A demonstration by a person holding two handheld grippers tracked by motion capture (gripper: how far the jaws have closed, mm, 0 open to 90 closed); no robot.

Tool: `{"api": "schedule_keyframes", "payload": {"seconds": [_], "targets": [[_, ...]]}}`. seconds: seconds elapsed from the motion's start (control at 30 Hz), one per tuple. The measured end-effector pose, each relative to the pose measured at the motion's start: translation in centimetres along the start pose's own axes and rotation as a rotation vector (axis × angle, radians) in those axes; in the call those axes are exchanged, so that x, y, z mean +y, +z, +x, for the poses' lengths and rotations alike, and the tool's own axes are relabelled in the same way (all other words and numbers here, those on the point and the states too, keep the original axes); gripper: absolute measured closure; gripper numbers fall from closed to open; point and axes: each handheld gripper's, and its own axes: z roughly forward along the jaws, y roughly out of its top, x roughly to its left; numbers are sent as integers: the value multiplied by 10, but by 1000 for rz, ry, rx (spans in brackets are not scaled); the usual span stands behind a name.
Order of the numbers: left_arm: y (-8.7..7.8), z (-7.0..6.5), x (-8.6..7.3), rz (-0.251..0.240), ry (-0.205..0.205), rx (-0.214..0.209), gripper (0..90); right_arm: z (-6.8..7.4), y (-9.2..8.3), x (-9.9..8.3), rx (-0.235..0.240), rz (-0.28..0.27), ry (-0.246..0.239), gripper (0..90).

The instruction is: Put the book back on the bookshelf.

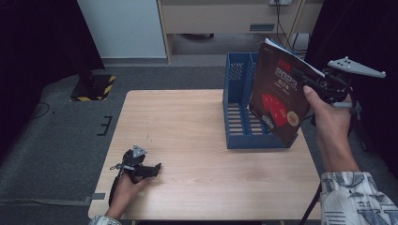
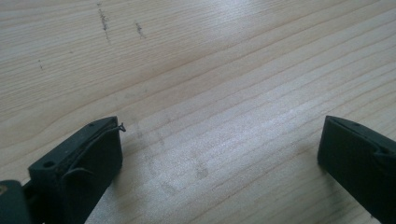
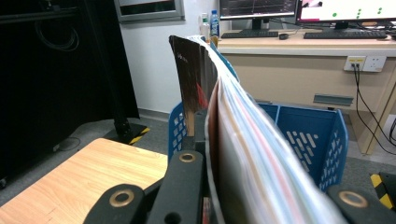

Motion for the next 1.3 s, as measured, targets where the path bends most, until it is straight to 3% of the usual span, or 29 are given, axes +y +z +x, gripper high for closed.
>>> {"api": "schedule_keyframes", "payload": {"seconds": [1.3], "targets": [[1,-1,0,-2,-1,2,0,-27,-27,-3,-123,-20,27,871]]}}
